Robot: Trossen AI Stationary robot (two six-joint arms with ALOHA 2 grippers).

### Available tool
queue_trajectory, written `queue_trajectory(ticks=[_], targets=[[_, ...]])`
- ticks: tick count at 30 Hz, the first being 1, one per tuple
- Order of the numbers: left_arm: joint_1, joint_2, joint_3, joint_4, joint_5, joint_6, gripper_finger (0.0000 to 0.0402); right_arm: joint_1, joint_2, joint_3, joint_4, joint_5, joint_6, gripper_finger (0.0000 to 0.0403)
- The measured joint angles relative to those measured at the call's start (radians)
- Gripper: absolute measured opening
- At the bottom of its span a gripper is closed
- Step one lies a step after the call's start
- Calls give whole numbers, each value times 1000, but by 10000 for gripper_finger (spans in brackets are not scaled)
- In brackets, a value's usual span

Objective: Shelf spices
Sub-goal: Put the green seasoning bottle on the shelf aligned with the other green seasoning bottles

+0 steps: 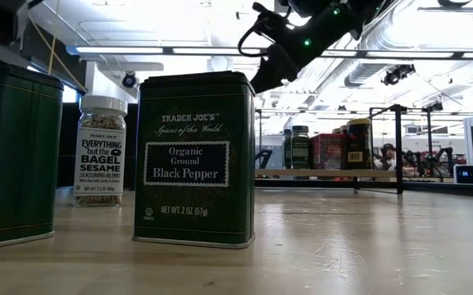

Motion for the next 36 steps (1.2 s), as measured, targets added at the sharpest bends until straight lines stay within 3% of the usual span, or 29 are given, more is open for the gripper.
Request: queue_trajectory(ticks=[5, 9, 18, 27, 36], targets=[[0, 40, -43, 5, 5, -11, 273, 0, 0, 0, 1, -2, 0, 4], [12, 86, -63, -4, -25, 31, 296, 0, 0, 0, 1, -2, 3, 4], [58, 183, -63, 34, -132, 211, 298, 0, 0, 0, 0, -2, 3, 4], [66, 206, -6, 18, -246, 327, 296, 0, 0, 0, 0, -2, 3, 4], [66, 206, 28, -64, -229, 338, 250, 0, 0, 0, -1, -1, 3, 4]])
